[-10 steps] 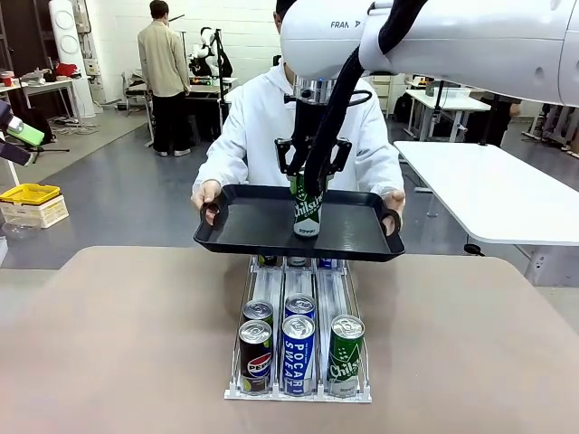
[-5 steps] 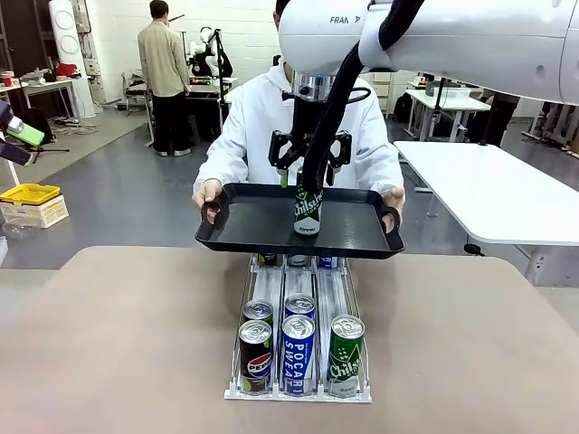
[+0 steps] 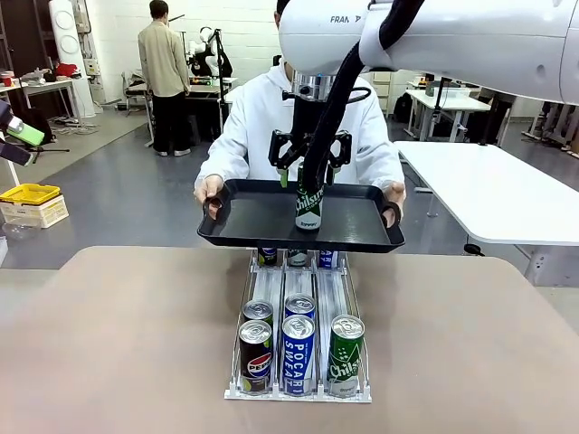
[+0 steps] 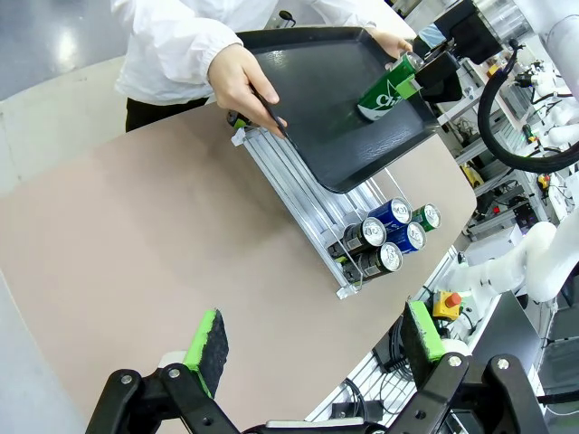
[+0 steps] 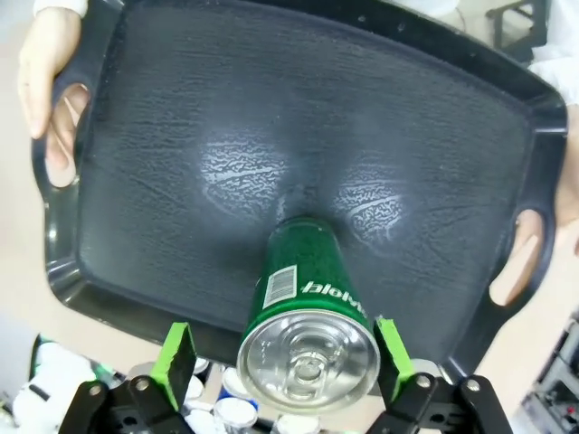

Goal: Retrieve and hand over the desired beverage to the person.
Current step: Place the picked can on the Handle tray extended by the person.

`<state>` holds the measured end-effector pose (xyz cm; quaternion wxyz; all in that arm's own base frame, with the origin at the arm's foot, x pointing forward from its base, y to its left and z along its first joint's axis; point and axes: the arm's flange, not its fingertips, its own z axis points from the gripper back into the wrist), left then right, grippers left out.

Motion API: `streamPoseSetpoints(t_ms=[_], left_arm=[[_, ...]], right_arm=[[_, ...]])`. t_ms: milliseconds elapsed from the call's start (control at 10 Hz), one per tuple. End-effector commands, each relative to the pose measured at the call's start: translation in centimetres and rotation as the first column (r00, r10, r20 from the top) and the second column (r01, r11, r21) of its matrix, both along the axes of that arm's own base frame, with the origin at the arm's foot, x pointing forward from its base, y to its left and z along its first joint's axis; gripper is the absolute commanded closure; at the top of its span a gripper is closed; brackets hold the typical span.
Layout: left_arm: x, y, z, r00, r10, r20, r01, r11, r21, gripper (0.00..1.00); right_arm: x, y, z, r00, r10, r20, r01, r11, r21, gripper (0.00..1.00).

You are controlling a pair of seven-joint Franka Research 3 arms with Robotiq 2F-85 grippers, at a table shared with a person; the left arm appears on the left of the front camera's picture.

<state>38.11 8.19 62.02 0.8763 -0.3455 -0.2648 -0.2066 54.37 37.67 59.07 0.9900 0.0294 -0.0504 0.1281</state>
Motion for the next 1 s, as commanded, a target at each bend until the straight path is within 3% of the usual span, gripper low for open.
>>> streamPoseSetpoints(t_ms=[0,400,700,900], left_arm=[[0.1,0.1,0.0,1.0,-0.018,0.021,0.018,1.0,-0.015,0.0],[0.1,0.1,0.0,1.0,-0.018,0.021,0.018,1.0,-0.015,0.0],[0.1,0.1,0.0,1.0,-0.018,0.021,0.018,1.0,-0.015,0.0],[0.1,0.1,0.0,1.0,-0.018,0.021,0.018,1.0,-0.015,0.0]], right_arm=[[-2.3,-0.9,1.4,1.0,0.009,-0.019,-0.009,1.0,0.0,0.0],[-9.4,-5.2,2.9,0.999,0.029,0.042,-0.029,1.0,-0.003,0.0],[-14.6,-10.1,2.3,0.999,0.026,0.032,-0.028,0.999,0.042,0.0],[-16.3,-12.5,1.2,1.0,0.008,0.018,-0.009,0.998,0.065,0.0]])
